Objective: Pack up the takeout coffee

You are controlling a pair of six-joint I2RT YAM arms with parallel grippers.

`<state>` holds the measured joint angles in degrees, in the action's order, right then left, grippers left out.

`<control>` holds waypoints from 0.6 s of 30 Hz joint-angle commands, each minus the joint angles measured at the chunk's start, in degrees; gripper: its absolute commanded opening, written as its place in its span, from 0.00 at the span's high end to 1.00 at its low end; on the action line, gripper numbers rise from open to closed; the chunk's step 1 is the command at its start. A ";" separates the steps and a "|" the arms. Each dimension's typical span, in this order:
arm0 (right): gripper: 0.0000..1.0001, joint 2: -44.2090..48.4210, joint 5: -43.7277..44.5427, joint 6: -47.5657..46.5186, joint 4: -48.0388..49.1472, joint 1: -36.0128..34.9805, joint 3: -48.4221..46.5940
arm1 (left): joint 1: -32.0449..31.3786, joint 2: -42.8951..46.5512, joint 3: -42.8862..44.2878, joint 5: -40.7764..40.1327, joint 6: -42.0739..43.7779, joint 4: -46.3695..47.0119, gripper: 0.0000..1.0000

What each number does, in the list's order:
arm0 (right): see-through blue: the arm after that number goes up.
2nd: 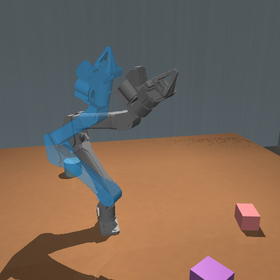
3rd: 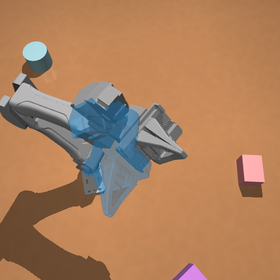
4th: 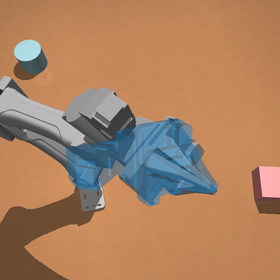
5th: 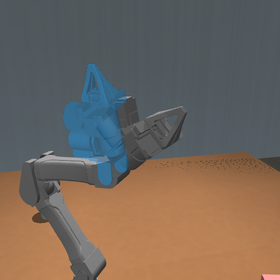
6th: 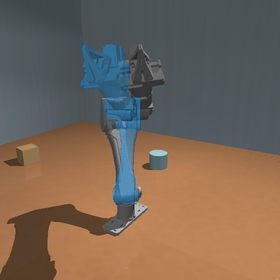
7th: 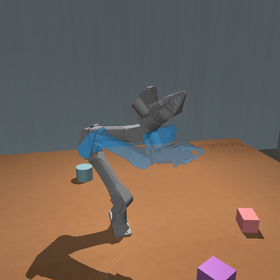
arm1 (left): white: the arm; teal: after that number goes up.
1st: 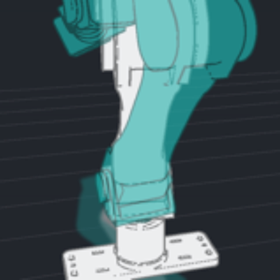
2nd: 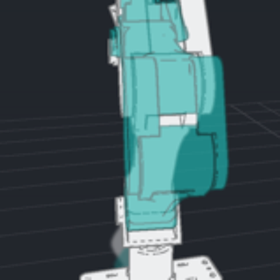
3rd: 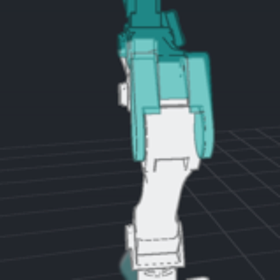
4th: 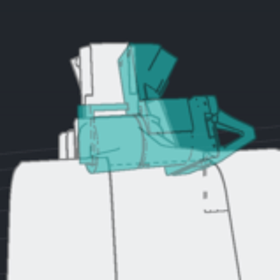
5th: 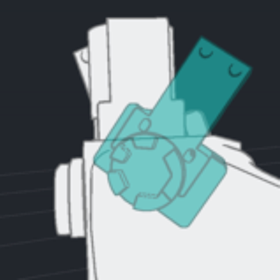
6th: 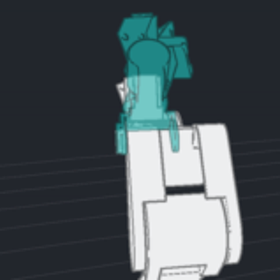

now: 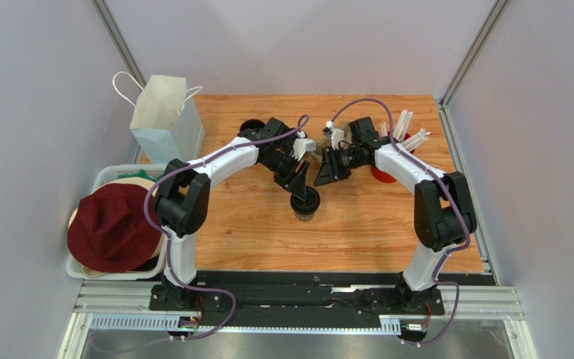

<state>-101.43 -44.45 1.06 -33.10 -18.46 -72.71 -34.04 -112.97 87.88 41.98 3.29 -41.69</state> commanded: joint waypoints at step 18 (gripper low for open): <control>0.67 0.53 1.38 -2.28 0.41 -3.51 0.90 | -0.50 -4.01 -3.06 -11.65 4.88 -0.32 0.45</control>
<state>-101.54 -43.88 0.64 -32.88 -20.45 -72.05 -34.02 -112.97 87.88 42.00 3.27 -41.74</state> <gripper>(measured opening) 0.329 0.552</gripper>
